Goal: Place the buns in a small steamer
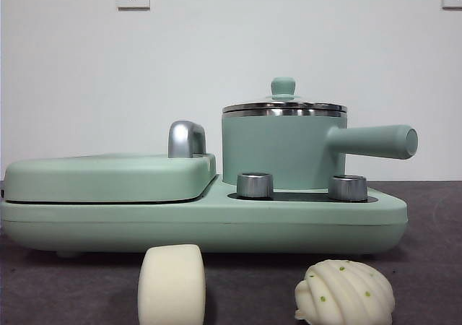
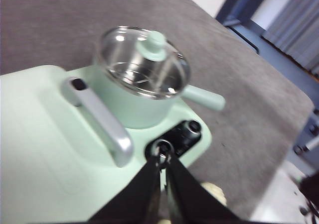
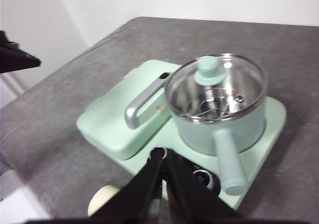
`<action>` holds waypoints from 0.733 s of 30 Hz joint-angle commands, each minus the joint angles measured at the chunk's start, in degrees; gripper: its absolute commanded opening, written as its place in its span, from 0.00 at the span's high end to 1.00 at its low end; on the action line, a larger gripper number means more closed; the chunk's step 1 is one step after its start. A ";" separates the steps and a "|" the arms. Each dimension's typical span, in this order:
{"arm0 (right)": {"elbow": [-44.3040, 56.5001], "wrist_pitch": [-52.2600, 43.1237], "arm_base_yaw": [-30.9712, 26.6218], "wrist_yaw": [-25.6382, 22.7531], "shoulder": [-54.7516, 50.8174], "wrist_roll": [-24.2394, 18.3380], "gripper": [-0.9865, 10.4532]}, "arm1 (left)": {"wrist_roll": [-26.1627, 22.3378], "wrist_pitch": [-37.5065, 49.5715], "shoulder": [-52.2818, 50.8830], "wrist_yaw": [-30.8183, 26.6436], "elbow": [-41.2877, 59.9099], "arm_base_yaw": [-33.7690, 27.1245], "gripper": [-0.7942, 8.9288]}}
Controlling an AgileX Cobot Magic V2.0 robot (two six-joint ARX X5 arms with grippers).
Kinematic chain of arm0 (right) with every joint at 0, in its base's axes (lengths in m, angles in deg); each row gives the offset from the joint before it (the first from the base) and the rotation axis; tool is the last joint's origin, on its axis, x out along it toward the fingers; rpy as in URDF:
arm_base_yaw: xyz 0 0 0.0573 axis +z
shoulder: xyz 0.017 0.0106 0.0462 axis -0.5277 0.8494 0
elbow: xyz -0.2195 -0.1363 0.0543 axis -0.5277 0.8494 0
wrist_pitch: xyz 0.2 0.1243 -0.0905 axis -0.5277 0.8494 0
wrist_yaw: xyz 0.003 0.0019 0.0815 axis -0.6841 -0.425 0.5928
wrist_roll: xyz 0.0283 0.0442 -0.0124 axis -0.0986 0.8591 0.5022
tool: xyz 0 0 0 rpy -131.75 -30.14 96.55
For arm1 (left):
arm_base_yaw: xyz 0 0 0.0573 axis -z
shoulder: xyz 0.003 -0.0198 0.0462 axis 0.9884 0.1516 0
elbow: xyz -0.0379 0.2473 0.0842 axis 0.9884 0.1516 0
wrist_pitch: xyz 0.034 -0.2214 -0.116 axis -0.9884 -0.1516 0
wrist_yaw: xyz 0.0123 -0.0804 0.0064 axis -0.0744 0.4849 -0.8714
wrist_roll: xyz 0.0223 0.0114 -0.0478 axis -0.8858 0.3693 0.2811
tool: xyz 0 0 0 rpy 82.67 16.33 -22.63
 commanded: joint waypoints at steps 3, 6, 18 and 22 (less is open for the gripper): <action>-0.76 -0.55 0.20 0.57 0.26 -1.09 0.90 | -1.40 -0.52 0.42 0.52 -1.01 0.81 0.90; -0.76 -0.33 0.20 0.57 0.22 -1.09 0.85 | -1.40 -0.61 0.42 0.52 -1.01 0.81 0.89; -0.76 0.07 0.20 0.59 0.24 -1.09 0.51 | -1.36 -0.59 0.42 0.44 -1.01 0.81 0.39; -0.76 0.07 0.20 0.61 0.24 -0.83 0.51 | -0.63 -0.59 0.42 0.46 -1.01 0.81 0.40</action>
